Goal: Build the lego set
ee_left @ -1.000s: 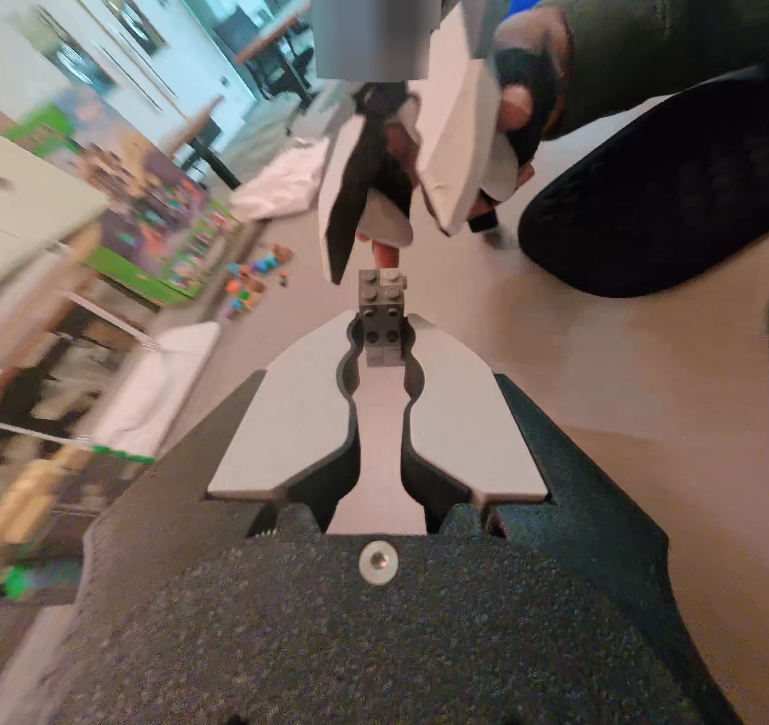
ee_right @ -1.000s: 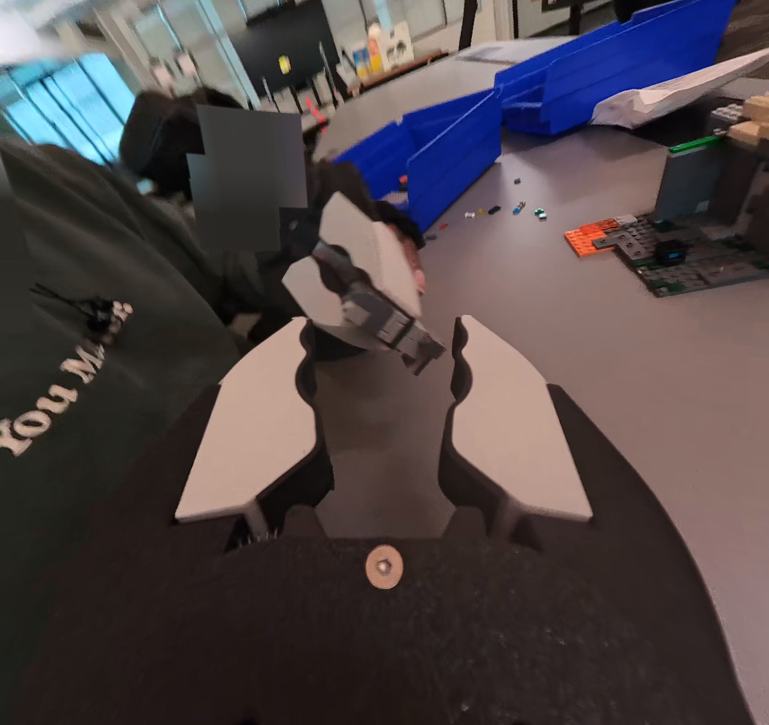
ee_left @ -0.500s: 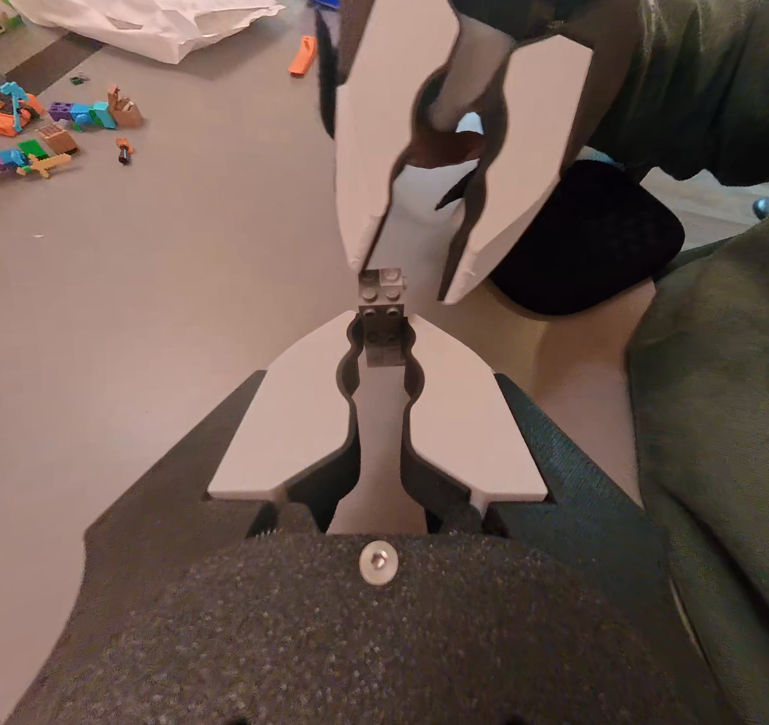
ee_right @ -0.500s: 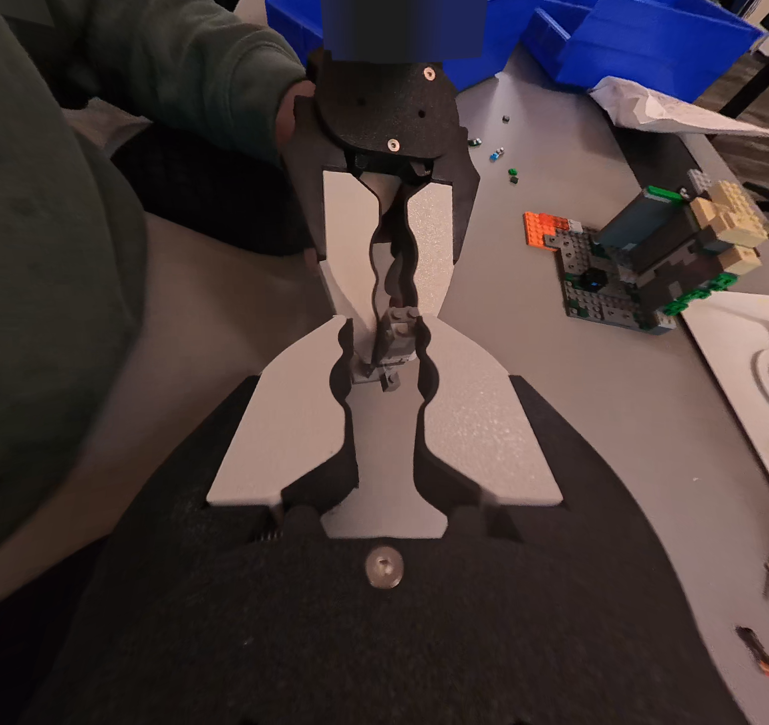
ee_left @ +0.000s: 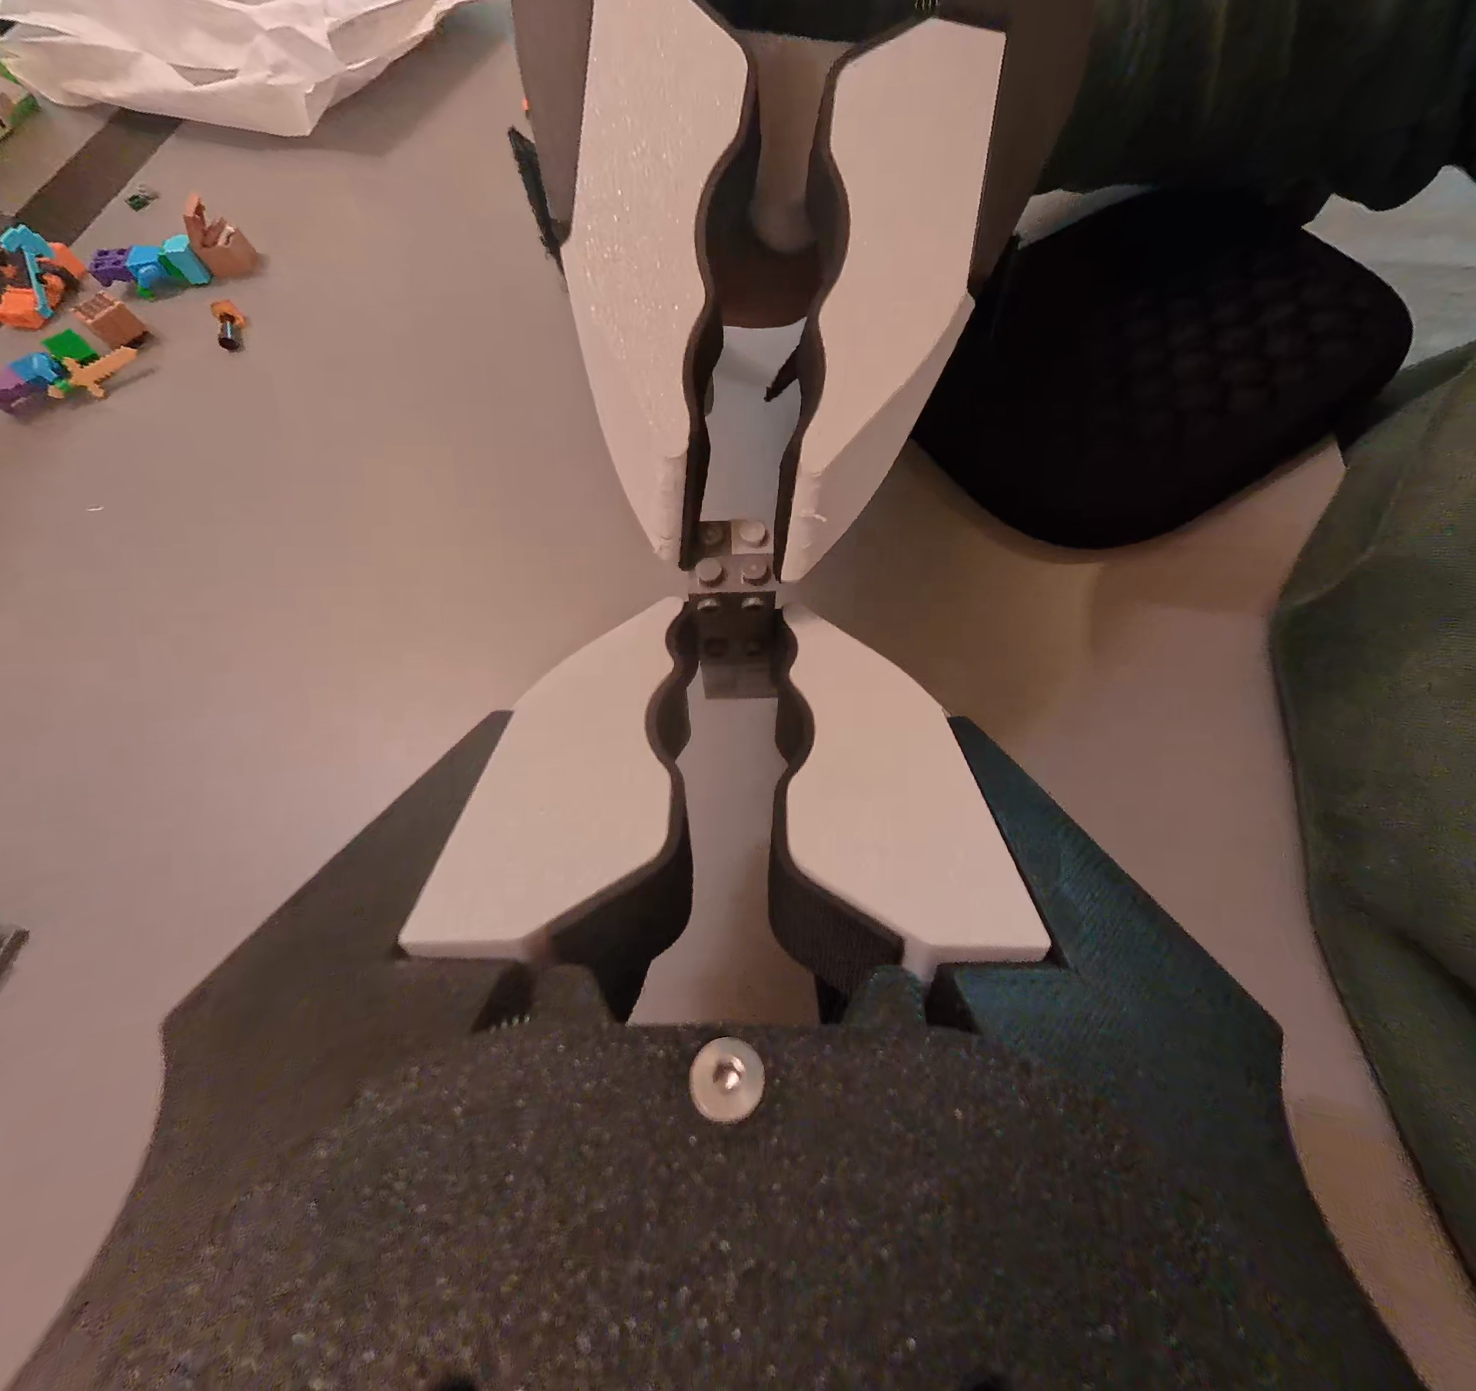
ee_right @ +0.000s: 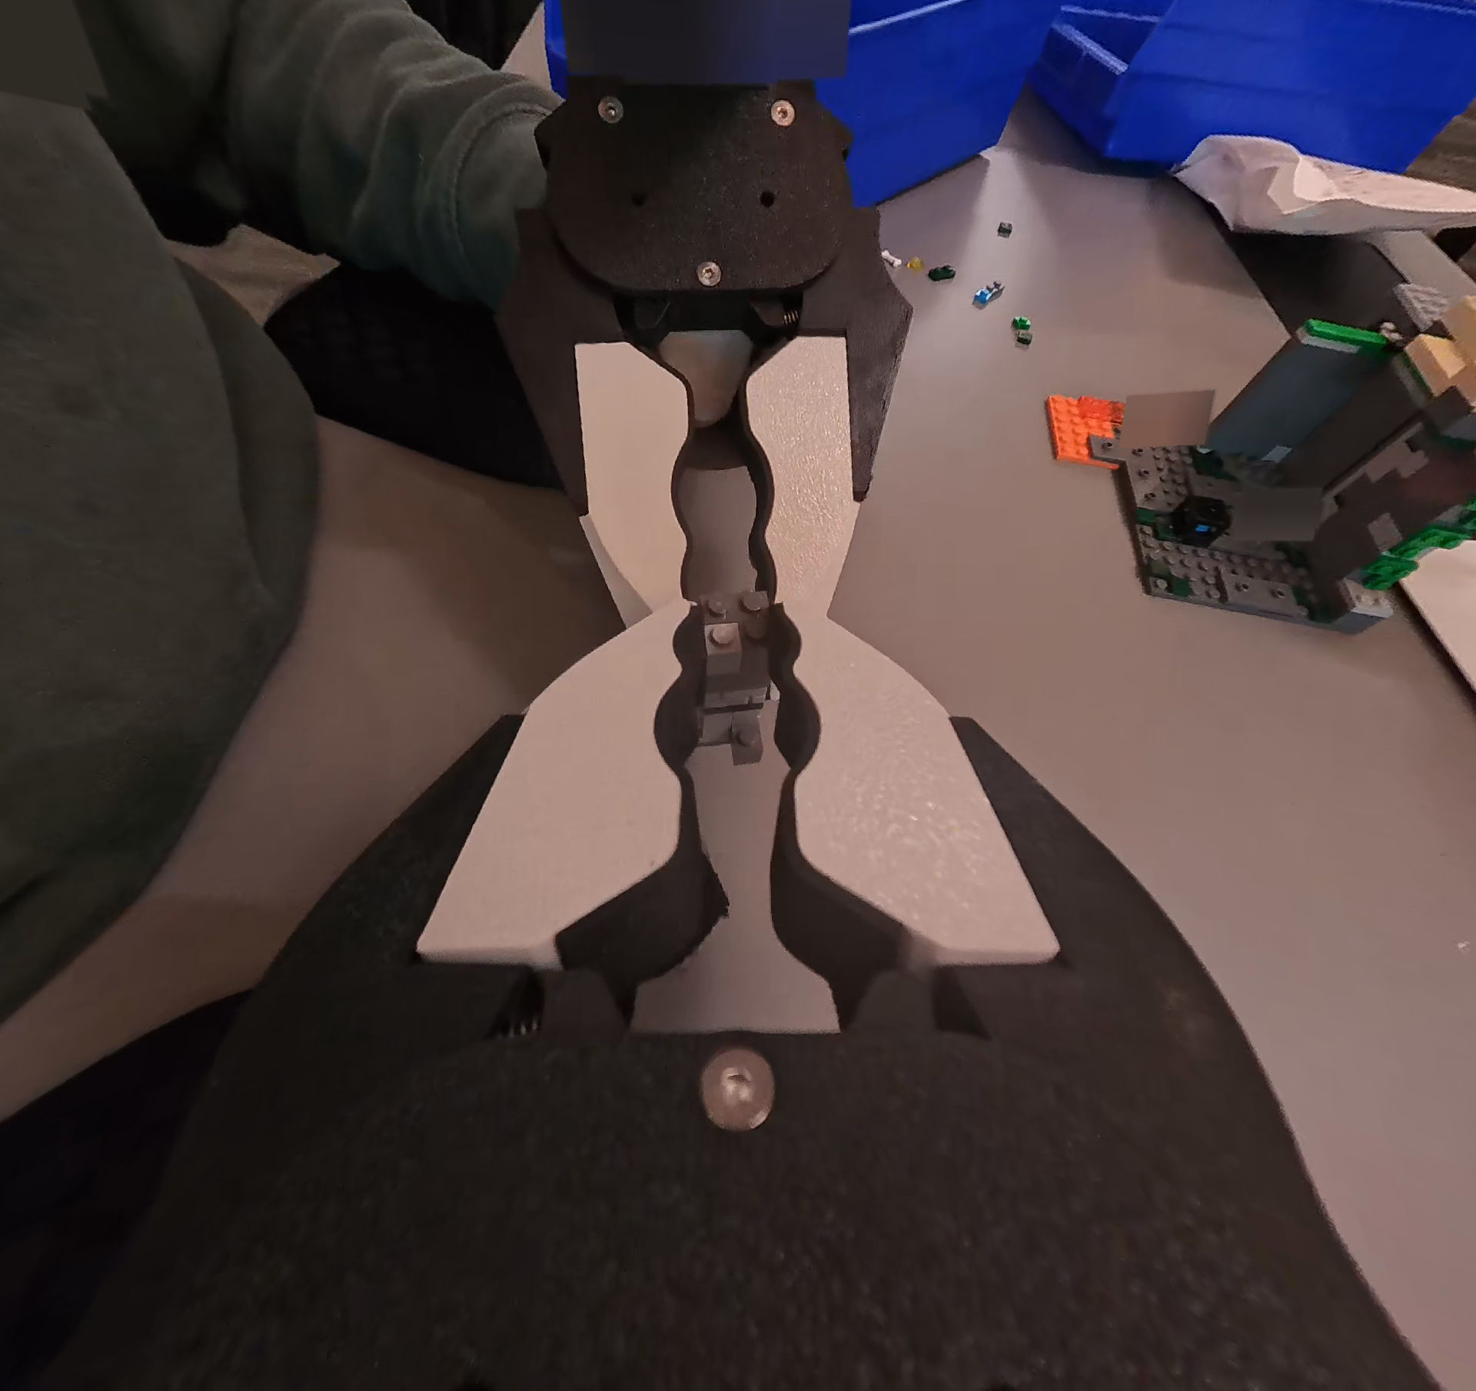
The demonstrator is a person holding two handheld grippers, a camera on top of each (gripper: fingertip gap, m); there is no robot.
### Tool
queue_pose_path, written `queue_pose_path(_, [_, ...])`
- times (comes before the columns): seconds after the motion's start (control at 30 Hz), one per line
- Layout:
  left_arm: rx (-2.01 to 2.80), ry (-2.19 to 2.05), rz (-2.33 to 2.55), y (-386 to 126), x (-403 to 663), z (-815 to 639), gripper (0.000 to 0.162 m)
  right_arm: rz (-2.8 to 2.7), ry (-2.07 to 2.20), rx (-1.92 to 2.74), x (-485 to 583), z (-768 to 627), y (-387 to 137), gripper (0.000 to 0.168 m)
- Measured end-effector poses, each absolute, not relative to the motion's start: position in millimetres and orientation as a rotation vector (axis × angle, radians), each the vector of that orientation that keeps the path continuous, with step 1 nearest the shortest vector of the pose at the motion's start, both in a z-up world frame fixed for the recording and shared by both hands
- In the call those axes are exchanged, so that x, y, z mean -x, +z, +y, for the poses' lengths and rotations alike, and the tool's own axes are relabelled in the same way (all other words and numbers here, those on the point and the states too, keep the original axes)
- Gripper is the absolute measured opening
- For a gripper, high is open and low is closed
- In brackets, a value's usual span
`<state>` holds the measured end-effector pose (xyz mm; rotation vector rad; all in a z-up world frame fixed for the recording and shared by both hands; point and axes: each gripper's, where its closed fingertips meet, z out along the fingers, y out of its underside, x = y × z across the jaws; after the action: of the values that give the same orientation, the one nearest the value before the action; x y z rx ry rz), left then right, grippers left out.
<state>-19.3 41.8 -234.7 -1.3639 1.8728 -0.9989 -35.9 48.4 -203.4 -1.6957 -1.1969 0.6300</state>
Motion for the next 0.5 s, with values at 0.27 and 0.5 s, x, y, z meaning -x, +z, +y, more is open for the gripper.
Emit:
queue_pose_path(0.27, [1.385,-1.0,1.877,-241.4,17.6,44.6,0.017,-1.175,0.627,1.745,34.8,50.4,-209.2,0.017])
queue_pose_path(0.5, [1.374,-0.992,1.879,-243.3,19.6,45.2,0.017,-1.266,0.597,1.776,40.3,53.3,-213.4,0.015])
